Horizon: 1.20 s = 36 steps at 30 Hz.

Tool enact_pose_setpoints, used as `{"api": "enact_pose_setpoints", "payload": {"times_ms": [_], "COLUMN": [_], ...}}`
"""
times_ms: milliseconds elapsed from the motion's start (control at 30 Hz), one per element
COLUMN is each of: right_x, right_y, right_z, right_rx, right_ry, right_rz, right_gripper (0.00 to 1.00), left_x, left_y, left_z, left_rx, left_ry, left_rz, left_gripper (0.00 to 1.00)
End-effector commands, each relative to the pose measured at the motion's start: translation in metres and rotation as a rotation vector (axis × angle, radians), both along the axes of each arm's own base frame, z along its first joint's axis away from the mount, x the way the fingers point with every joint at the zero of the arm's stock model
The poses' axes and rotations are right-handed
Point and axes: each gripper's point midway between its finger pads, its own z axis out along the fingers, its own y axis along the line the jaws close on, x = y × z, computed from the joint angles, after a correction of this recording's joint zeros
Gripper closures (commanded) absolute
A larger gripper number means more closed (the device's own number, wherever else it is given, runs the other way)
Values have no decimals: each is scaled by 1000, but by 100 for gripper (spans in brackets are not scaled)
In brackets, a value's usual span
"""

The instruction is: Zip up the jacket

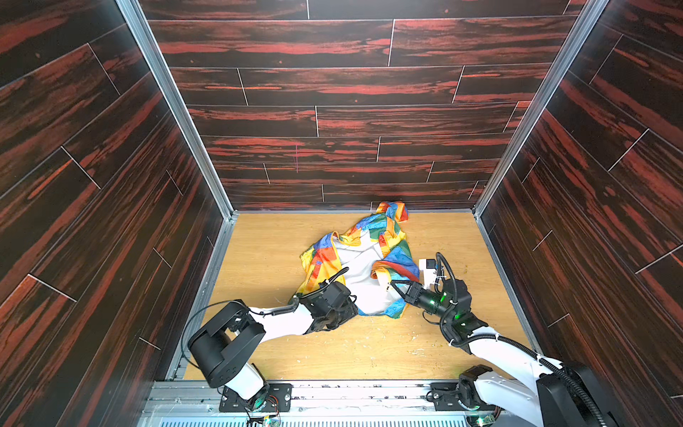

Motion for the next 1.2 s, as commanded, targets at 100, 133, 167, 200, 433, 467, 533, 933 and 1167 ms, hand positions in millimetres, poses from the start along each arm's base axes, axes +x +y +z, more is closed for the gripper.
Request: {"api": "enact_pose_setpoints", "payload": {"times_ms": [100,133,167,200,433,467,533,933,1167], "right_x": [3,3,3,3,4,5,5,3,0], "right_y": [-2,-1,-1,0,3,3,4,1,-3], "right_z": [6,6,5,5,5,5,5,-1,-3], "right_rx": [14,16,18,21,29,29,30,7,10], "right_ry": [-17,-16,-14,-16,-11,-10,-10,0,4], "right_rz": [-11,-10,-8,-5,8,9,11,3,-6], "right_gripper": [100,100,100,100,100,100,100,100,100], "left_x": [7,11,14,17,37,40,41,4,14], "left_y": [86,93,101,105,125,126,123,66,58], "left_z": [0,4,7,9,24,24,21,31,14], "left_rx": [407,409,404,392,328,322,309,457,615], "left_ry": [-36,-49,-55,-61,-71,-69,-52,-13,34], "left_rz": [69,86,103,114,134,129,107,-243,-327], "left_gripper": [58,66,73,79,89,90,93,50,50]}}
